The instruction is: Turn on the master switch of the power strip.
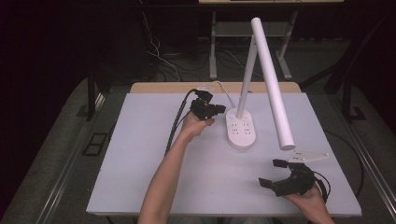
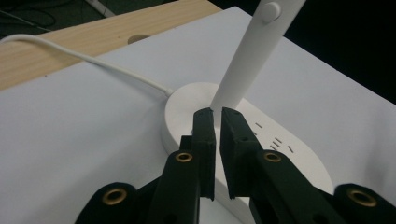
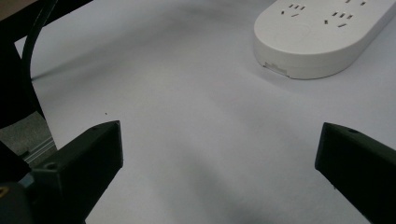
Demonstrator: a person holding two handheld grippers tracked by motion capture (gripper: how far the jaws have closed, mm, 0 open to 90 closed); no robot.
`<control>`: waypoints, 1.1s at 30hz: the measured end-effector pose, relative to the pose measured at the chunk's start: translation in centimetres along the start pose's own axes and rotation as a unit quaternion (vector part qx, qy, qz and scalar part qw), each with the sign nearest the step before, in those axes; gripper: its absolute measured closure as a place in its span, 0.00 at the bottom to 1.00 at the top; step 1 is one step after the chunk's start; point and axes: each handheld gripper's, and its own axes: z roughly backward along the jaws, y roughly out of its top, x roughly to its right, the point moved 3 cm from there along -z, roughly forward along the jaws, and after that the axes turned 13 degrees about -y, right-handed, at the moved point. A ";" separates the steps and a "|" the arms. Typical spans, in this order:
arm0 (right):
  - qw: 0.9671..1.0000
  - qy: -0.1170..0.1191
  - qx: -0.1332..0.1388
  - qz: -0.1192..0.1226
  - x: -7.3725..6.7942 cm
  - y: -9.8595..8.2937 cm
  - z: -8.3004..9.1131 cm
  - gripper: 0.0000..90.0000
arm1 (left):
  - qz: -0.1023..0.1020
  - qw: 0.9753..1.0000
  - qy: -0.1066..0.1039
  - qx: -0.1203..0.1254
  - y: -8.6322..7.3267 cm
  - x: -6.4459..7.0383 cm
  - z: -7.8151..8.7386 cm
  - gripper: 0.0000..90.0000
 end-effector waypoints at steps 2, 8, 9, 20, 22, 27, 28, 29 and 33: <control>1.000 -0.001 0.000 -0.003 0.0 0.0 0.0 0.00 | 0.005 1.000 -0.001 0.012 0.1 0.3 0.6 0.91; 1.000 -0.001 -0.001 -0.003 0.0 0.0 0.0 0.00 | 0.014 1.000 -0.002 0.003 -0.2 0.7 2.5 0.67; 1.000 -0.001 -0.001 -0.002 0.0 0.0 0.0 0.00 | 0.014 1.000 -0.001 0.004 -0.3 0.7 2.8 0.63; 1.000 -0.002 0.000 -0.003 0.0 0.0 0.0 0.00 | -0.002 0.999 -0.039 0.001 -1.7 1.5 7.0 0.11; 1.000 -0.002 0.000 -0.004 0.0 0.0 0.0 0.00 | 0.000 0.999 -0.039 0.000 -2.0 1.7 7.7 0.02; 1.000 -0.003 0.000 -0.004 0.0 0.0 0.0 0.00 | 0.002 0.999 -0.036 0.005 -2.9 2.2 9.5 0.00; 1.000 -0.003 0.000 -0.004 0.0 0.0 0.0 0.00 | 0.001 0.999 -0.032 0.004 -3.1 2.3 9.8 0.00; 1.000 -0.003 -0.001 -0.004 0.0 0.0 0.0 0.00 | 0.000 0.999 -0.031 0.006 -3.2 2.4 10.2 0.00; 1.000 -0.003 -0.001 -0.005 0.0 -0.1 0.0 0.00 | -0.001 0.999 -0.030 0.016 -4.0 2.8 11.4 0.00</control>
